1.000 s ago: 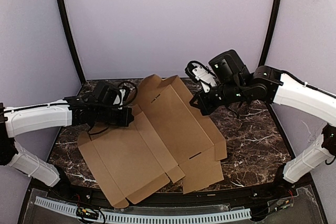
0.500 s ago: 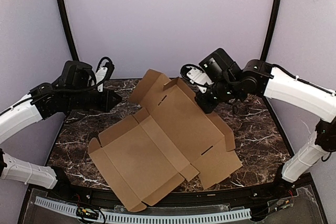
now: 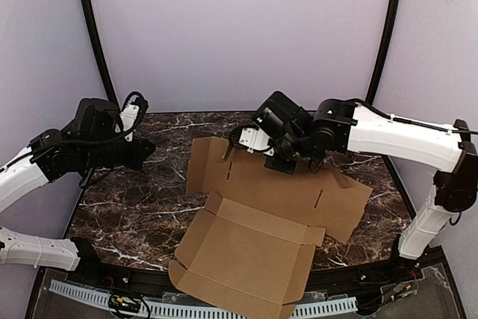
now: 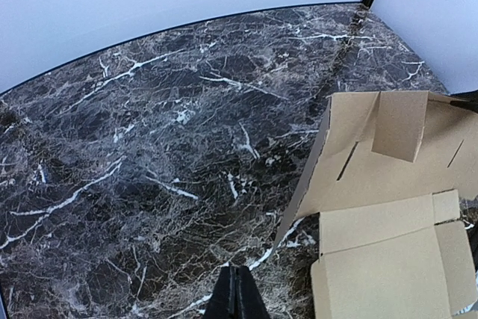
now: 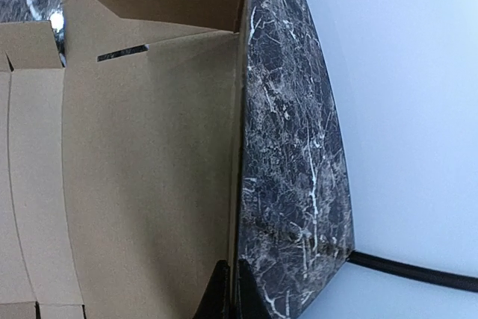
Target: Fold the paper box
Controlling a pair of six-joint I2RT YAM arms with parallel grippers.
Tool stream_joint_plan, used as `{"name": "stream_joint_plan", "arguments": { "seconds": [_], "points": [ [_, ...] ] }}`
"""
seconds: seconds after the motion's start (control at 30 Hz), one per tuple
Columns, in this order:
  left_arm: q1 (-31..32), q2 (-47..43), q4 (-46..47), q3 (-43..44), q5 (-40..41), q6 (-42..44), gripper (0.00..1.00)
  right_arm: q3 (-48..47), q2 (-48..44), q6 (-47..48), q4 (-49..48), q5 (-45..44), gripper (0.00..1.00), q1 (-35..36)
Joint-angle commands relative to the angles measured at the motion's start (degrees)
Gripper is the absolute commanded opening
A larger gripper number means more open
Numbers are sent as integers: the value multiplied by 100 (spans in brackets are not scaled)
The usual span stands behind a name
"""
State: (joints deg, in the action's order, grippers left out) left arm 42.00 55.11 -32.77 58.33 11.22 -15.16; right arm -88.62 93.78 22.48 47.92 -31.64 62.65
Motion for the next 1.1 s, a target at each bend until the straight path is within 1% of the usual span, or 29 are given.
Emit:
{"name": "stream_joint_plan", "arguments": {
  "seconds": [0.0, 0.07, 0.23, 0.37, 0.43, 0.47, 0.6, 0.7, 0.8, 0.87, 0.97, 1.07],
  "points": [
    [-2, -73, 101, -383, 91, -119, 1, -134, 195, 1012, -312, -657, 0, 187],
    [-3, -133, 207, -588, 38, -240, 1, -151, 311, 1201, -401, -744, 0, 247],
    [-1, -244, 534, -1072, -380, -608, 1, 74, 375, 1636, -914, -828, 0, 409],
    [-1, -252, 615, -1270, -920, -984, 1, 59, 462, 1754, -1033, -956, 0, 467],
    [-6, -324, 757, -1433, -1345, -1229, 1, 119, 483, 1909, -1159, -1014, 0, 473],
    [-3, -389, 800, -1547, -1626, -1311, 1, 168, 486, 1988, -1241, -1038, 0, 468],
    [1, -724, 1080, -1886, -2201, -1775, 1, 274, 477, 2367, -1675, -1105, 0, 466],
    [1, -952, 1495, -2196, -2614, -2196, 1, 218, 549, 2572, -1946, -1237, 0, 426],
    [1, -1171, 1874, -2483, -2992, -2548, 1, 38, 704, 2608, -1996, -1387, 0, 352],
    [-5, -1237, 2337, -2797, -3200, -2862, 2, -65, 773, 2556, -1998, -1407, 0, 309],
    [-3, -1137, 3326, -3372, -3462, -3354, 2, -147, 835, 2427, -1998, -1407, 0, 283],
    [11, -740, 3979, -3614, -3621, -3541, 2, -198, 858, 2314, -1997, -1407, 0, 246]
  ]
}}
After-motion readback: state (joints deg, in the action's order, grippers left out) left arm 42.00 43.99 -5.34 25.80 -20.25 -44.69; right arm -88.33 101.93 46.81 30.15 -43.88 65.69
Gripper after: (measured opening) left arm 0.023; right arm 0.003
